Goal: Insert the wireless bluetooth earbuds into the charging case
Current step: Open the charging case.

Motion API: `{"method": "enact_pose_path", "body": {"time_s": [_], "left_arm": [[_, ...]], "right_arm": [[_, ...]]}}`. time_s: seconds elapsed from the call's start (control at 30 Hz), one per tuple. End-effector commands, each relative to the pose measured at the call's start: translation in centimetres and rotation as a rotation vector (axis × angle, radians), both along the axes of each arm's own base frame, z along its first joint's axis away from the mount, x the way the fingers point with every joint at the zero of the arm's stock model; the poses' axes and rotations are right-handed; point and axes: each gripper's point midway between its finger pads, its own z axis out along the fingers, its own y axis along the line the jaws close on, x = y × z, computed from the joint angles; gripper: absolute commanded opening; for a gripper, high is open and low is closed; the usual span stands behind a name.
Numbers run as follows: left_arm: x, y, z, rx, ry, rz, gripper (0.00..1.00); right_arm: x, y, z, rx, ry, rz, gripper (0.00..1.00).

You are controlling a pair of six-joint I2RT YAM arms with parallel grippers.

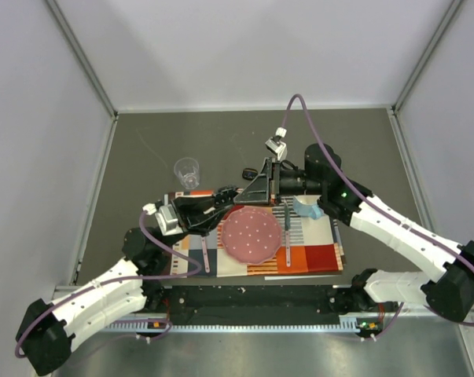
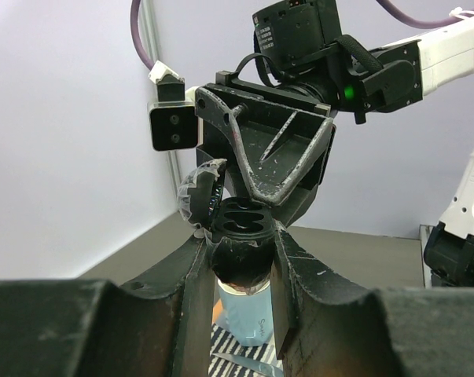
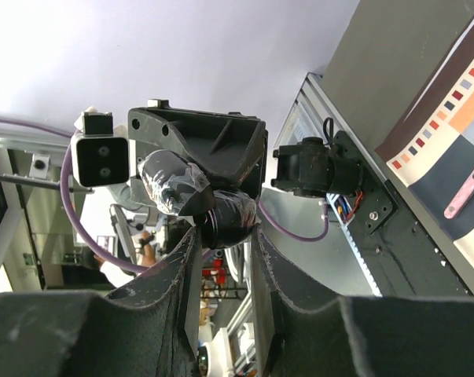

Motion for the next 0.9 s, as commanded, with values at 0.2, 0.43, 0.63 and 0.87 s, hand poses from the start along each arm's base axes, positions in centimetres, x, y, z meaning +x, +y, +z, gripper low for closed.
{"method": "enact_pose_path", "body": {"time_s": [0.2, 0.43, 0.63, 0.87], "left_arm": [[-0.6, -0.4, 1.0, 0.001, -0.022, -0.035, 0.0], [-0.5, -0.6, 0.8, 0.01, -0.017, -0.04, 0.0], [-0.6, -0.6, 0.8, 0.012, -0.017, -0.042, 0.0], [-0.6, -0.7, 0.6, 0.018, -0.015, -0.045, 0.0]], "right_arm": [[-0.7, -0.1, 3.7, 0.062, -0.138, -0.005, 0.12], [-0.7, -0.1, 4.3, 0.071, -0.161, 0.0, 0.12], [-0.8, -0.1, 4.6, 0.076, -0.173, 0.004, 0.13], [-0.9, -0.2, 4.7, 0.068, -0.176, 0.005, 0.15]]}}
